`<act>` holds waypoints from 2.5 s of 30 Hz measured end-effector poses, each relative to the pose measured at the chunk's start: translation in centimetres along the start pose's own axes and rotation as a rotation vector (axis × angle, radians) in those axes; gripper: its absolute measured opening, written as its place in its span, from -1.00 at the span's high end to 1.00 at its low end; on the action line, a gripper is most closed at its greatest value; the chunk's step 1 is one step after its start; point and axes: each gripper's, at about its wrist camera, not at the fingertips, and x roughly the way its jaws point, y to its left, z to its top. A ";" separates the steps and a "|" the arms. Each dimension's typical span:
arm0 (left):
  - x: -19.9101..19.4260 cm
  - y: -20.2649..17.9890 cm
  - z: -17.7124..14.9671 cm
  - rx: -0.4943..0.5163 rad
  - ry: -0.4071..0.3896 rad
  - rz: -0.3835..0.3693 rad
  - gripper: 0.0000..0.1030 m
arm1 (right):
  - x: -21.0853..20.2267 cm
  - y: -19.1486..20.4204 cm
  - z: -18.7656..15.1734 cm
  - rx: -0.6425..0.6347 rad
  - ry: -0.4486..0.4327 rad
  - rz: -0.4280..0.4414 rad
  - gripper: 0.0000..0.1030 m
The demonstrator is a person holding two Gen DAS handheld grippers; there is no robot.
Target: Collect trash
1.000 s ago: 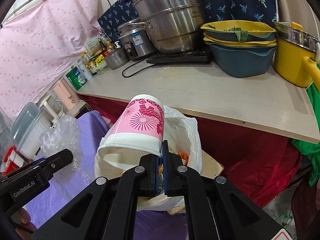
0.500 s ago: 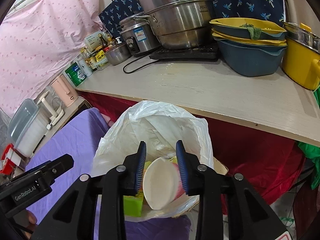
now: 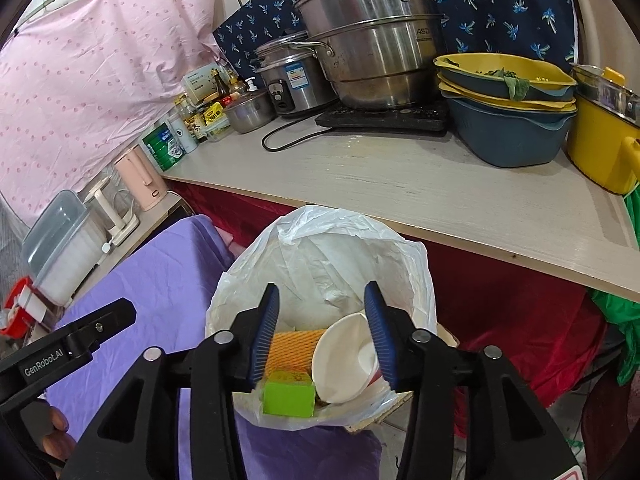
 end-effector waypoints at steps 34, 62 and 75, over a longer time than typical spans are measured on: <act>-8.6 4.3 -7.0 -0.028 -0.075 0.228 -0.80 | -8.8 4.6 -5.5 -0.229 0.008 -0.015 -0.89; -7.3 3.6 -9.9 -0.033 0.019 0.232 -0.86 | -8.6 3.8 -7.5 -0.282 0.068 -0.059 -0.89; -7.0 3.6 -10.1 -0.034 0.023 0.247 -0.86 | -8.5 4.4 -7.6 -0.306 0.077 -0.046 -0.88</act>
